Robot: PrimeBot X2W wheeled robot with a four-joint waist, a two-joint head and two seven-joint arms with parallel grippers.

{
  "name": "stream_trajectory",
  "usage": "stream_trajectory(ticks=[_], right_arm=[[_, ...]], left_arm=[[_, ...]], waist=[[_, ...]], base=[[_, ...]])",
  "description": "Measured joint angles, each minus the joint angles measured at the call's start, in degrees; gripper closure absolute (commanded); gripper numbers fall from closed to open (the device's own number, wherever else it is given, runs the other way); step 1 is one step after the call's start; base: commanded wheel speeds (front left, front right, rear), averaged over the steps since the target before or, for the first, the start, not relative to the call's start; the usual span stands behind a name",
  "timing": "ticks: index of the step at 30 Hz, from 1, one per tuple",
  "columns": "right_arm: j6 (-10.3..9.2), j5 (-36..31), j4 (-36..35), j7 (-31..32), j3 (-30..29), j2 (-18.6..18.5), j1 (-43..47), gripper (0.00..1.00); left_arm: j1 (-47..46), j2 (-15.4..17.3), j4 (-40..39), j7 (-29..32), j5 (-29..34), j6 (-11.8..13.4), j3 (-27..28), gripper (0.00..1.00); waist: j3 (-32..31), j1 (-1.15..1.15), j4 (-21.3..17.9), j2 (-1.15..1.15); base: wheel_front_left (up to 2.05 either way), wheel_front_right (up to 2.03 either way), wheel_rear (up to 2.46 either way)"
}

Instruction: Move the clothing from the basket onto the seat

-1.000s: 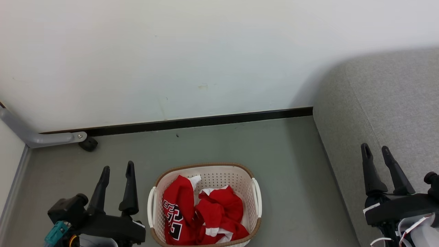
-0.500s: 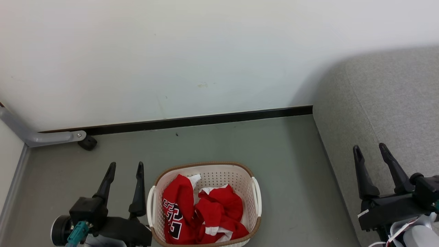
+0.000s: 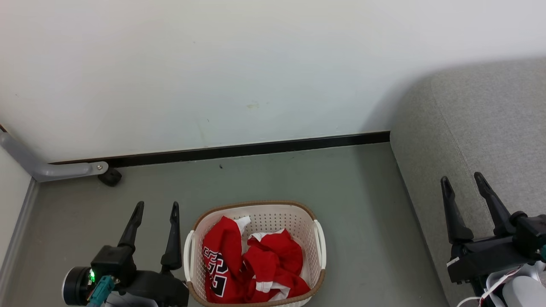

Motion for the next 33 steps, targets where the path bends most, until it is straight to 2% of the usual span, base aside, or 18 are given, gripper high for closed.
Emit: stream_trajectory(ticks=[20, 33], right_arm=[[0.34, 0.0, 0.4, 0.0, -0.8, 1.1, 0.0, 0.0], [0.58, 0.0, 0.0, 0.0, -1.5, 2.3, 0.0, 0.0]], left_arm=[[-0.1, -0.2, 0.6, 0.0, 0.0, -1.1, 0.4, 0.0], [-0.4, -0.3, -0.1, 0.0, 0.0, -2.0, 1.0, 0.0]], waist=[[0.1, 0.0, 0.0, 0.0], [2.7, 0.0, -0.5, 0.0]], base=[[0.0, 0.0, 0.0], [0.0, 0.0, 0.0]])
